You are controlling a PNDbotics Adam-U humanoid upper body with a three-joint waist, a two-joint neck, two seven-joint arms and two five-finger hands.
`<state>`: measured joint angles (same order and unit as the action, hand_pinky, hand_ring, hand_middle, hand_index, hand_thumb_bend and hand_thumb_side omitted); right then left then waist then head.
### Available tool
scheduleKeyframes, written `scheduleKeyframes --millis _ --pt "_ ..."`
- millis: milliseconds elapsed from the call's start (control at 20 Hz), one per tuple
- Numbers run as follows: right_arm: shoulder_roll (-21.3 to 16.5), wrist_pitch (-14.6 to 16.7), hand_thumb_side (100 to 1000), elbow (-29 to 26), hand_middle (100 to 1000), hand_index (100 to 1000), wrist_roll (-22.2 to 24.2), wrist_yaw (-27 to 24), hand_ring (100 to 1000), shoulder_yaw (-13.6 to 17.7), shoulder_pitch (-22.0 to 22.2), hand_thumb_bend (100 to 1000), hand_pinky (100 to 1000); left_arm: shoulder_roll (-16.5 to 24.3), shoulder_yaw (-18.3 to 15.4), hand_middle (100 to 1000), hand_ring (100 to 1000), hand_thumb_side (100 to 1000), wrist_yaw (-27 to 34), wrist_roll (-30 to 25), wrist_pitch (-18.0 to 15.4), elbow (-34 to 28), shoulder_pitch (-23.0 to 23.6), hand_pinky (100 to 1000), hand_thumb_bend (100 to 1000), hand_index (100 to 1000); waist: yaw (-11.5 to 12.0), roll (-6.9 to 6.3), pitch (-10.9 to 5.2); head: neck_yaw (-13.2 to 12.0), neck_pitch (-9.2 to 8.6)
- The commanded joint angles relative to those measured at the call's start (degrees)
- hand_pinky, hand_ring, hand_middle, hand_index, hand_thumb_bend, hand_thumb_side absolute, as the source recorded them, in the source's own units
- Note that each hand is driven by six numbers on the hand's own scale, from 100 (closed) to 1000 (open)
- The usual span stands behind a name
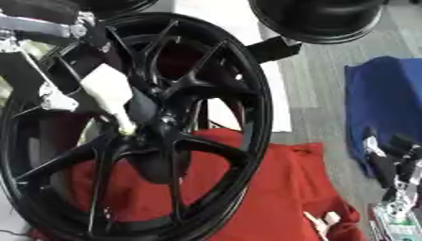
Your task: Pull the pin out of the wheel hub.
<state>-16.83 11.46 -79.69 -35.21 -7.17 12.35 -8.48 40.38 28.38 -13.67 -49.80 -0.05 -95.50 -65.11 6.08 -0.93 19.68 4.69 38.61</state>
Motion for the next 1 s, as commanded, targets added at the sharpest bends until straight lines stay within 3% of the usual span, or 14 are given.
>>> scheduleKeyframes --millis 50,250,500,700,1000 --pt "-0.8 0.06 293 -1.14 595 664 -0.2 -0.25 634 0.58 -0.01 545 562 2.14 -3.0 279 419 247 1.23 2.27 2.11 -2.11 -1.26 471 154 383 0.17 0.06 -1.18 0.26 -0.47" --pt "-0.75 0.1 293 -1.04 595 664 -0.38 -0.23 634 0.77 0.14 545 563 3.83 -8.28 253 398 219 3.7 5.97 4.55 -3.13 -1.01 446 100 362 0.85 0.14 -1.27 0.64 -0.38" --pt "-0.78 0.28 292 -0.84 595 665 -0.97 -0.21 635 1.37 0.45 546 563 7.3 -16.2 235 382 192 3.56 10.87 7.11 1.63 0.53 426 100 353 2.07 0.19 -1.49 1.69 -0.64" --pt "-0.89 0.49 291 -0.64 595 665 -1.57 -0.36 635 1.84 0.65 547 563 10.34 -22.33 224 372 197 2.83 14.64 10.1 7.49 4.59 412 100 346 2.8 0.24 -1.77 2.48 -1.05" --pt "-1.11 0.6 294 -0.38 595 665 -1.98 -0.55 636 2.08 0.76 545 563 12.18 -31.47 239 379 202 1.6 20.27 11.28 15.54 12.41 430 100 371 3.11 0.36 -1.97 2.9 -1.78"
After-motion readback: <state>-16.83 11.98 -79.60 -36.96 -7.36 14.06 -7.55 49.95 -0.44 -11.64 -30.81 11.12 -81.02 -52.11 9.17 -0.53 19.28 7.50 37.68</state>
